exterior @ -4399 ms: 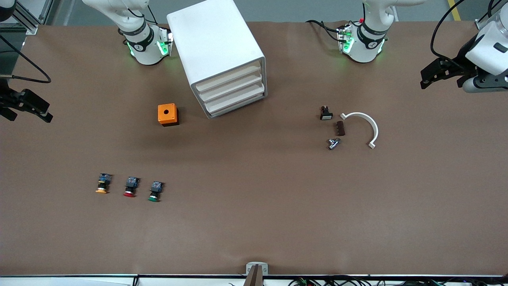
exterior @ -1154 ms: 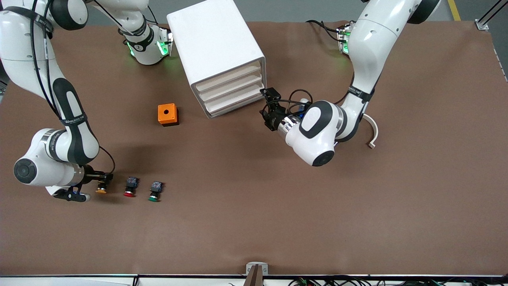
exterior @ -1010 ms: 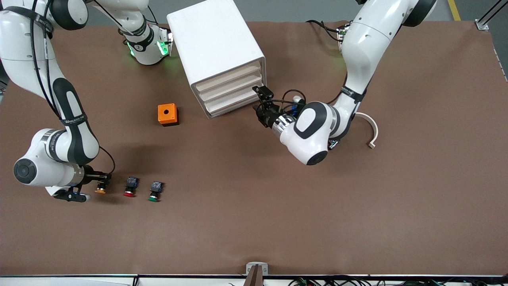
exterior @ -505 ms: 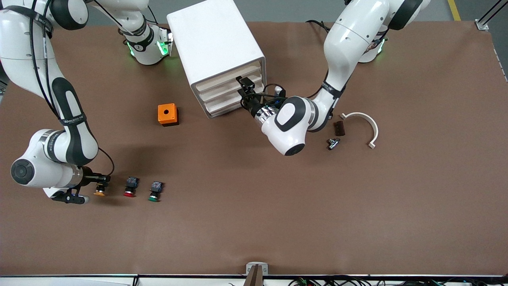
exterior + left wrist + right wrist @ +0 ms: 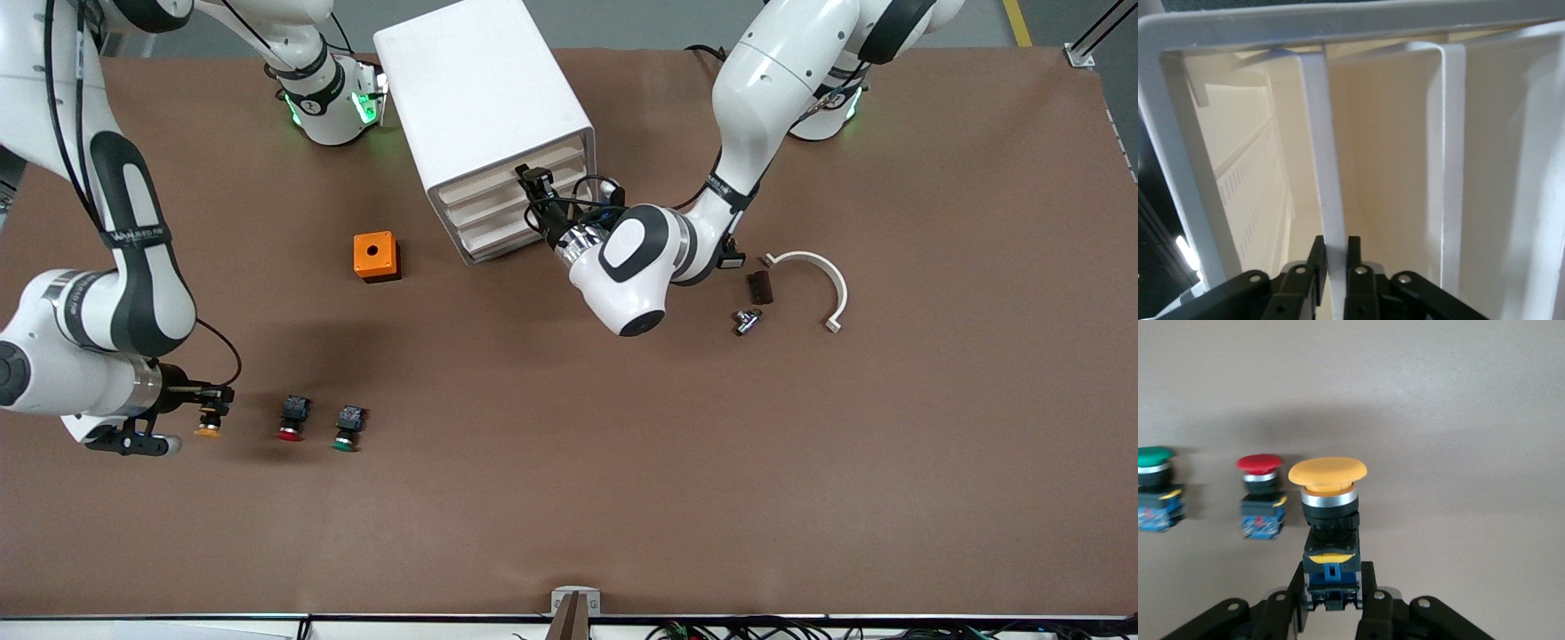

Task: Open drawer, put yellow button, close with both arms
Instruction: 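Pull the top drawer open with the left gripper while the right gripper lifts the button, then carry the yellow button over the open drawer with the right gripper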

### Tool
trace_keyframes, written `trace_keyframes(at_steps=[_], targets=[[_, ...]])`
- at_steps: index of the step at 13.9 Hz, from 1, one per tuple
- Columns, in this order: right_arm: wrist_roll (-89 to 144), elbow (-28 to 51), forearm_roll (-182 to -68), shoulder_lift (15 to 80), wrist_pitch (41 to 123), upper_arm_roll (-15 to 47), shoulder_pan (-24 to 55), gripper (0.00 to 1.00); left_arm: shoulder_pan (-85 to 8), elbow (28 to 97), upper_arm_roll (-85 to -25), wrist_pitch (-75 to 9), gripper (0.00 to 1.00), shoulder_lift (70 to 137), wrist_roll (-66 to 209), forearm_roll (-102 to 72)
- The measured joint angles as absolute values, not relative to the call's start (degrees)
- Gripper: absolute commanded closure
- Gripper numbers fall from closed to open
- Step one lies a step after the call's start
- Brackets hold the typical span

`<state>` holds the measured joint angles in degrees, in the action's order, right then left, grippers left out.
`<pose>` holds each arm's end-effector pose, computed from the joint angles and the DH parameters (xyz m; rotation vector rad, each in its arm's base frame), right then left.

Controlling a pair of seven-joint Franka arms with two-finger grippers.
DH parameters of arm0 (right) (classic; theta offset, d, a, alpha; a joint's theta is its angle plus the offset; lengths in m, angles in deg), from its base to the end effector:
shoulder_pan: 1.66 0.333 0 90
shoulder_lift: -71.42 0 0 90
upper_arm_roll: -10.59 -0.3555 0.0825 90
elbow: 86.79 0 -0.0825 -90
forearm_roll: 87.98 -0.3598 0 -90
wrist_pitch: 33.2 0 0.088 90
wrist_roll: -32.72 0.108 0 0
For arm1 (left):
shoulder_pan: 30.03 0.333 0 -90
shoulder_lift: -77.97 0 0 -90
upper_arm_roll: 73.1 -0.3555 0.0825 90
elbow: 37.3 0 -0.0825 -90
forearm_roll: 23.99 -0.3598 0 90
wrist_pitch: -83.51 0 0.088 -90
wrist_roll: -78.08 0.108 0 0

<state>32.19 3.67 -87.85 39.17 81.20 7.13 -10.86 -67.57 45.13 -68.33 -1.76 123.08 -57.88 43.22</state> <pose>0.6741 -0.0747 0.3456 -3.0915 0.1498 0.2204 0.4438 -0.5279 0.2958 -1.0826 -1.7634 1.4997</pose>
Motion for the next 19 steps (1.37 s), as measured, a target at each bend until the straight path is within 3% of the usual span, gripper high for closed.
trace_keyframes(at_steps=[6,12,13,14,15,16,19], targets=[[32.7,3.7,-92.1,45.8,72.5,6.5,-10.6,0.97,-67.2,44.3,-70.1,-1.6,0.98,123.0,-58.2,43.2],[46.1,3.8,-95.4,53.5,63.0,6.2,-5.2,0.98,-57.3,41.3,-71.9,-2.3,0.93,123.2,-56.9,42.8],[49.9,3.8,-95.8,54.7,61.9,6.2,-3.8,0.98,-56.5,40.9,-71.9,-3.0,0.76,123.2,-56.3,42.8],[54.4,3.8,-96.5,55.9,61.0,6.1,-1.9,0.99,-56.0,40.7,-71.9,-3.6,0.51,123.2,-55.6,42.8],[59.8,3.9,-97.7,57.0,60.2,6.0,0.5,1.0,-55.6,40.5,-71.9,-4.4,0.19,123.2,-53.9,42.8],[65.3,3.9,-99.0,58.0,59.8,5.9,3.1,1.0,-54.9,40.2,-71.9,-4.7,0.01,123.2,-52.5,42.8],[80.1,3.9,-101.8,60.2,60.5,5.7,11.9,1.0,-53.0,39.2,-71.9,-4.7,0.01,123.2,-51.1,42.8]])
